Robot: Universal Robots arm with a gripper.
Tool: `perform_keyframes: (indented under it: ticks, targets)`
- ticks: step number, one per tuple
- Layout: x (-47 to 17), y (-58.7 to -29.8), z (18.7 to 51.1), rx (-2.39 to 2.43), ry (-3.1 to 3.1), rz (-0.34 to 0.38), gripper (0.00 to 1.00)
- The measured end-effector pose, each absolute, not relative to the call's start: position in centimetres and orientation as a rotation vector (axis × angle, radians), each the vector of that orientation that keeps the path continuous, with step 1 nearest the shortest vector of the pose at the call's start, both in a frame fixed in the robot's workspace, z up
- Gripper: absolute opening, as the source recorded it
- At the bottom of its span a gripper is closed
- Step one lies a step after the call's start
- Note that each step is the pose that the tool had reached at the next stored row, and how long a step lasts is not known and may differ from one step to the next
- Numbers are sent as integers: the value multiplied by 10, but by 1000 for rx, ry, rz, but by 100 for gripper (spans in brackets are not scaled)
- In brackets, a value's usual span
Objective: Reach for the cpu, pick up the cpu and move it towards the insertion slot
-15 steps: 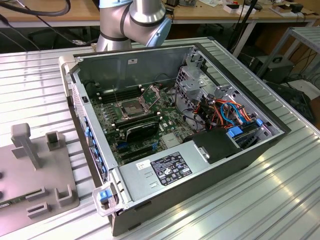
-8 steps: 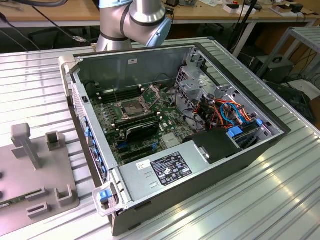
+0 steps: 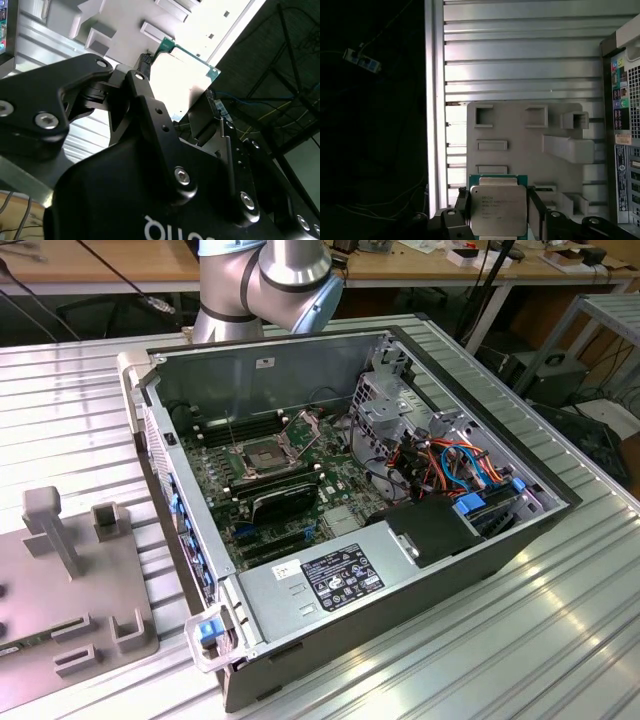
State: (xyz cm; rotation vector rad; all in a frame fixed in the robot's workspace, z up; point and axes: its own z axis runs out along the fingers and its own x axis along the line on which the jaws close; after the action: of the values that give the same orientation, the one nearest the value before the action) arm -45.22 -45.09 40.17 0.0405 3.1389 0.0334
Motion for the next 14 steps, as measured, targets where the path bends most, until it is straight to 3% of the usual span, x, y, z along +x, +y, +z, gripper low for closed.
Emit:
perform_keyframes:
  ticks: [14]
  targets:
    - [-430, -451, 402, 40, 3139, 34, 55]
